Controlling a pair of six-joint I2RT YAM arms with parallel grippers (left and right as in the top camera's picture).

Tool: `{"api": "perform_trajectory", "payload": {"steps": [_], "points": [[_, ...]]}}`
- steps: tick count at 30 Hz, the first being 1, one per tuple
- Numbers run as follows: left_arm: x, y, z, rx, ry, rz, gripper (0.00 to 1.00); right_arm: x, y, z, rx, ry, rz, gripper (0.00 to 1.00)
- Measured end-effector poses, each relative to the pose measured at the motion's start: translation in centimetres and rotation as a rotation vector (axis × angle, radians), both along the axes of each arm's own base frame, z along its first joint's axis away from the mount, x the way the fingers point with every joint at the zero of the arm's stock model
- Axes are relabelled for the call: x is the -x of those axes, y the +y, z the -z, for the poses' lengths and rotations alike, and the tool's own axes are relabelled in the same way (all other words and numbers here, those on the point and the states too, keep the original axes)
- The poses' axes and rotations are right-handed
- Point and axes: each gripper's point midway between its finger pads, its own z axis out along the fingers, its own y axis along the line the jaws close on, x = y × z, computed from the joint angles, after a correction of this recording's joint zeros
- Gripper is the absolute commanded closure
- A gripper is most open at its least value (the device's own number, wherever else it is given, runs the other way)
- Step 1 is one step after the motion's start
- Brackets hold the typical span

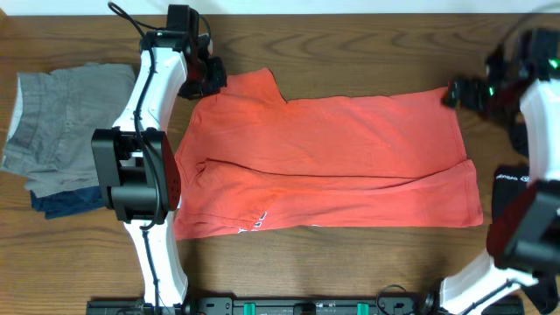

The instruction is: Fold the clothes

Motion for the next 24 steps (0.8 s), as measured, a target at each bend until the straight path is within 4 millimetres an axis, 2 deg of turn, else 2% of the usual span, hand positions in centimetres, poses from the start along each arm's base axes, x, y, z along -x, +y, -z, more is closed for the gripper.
{"api": "perform_trajectory", "payload": {"steps": [3,8,13,16,20,24], "points": [[0.4,0.0,0.1,0.003,0.019,0.001,0.94,-4.7,0.5,0.0,0.044,-0.126,-0.034,0.01],[0.8,-0.1,0.2,0.009,0.034,0.003,0.94,-8.1,1.1,2.8,0.093,-0.163,-0.016,0.06],[0.8,-0.2,0.2,0.012,0.036,0.004,0.94,-8.8,0.4,7.7,0.116,-0.093,0.048,0.07],[0.8,-0.2,0.2,0.012,0.036,0.004,0.94,-8.9,-0.3,9.7,0.132,-0.067,0.086,0.08],[0.9,-0.2,0.2,0.012,0.039,0.004,0.94,-9.2,-0.7,11.0,0.142,-0.059,0.110,0.08],[1.1,-0.2,0.2,0.012,0.045,0.004,0.94,-9.7,-0.9,10.9,0.151,-0.079,0.122,0.09]]}}
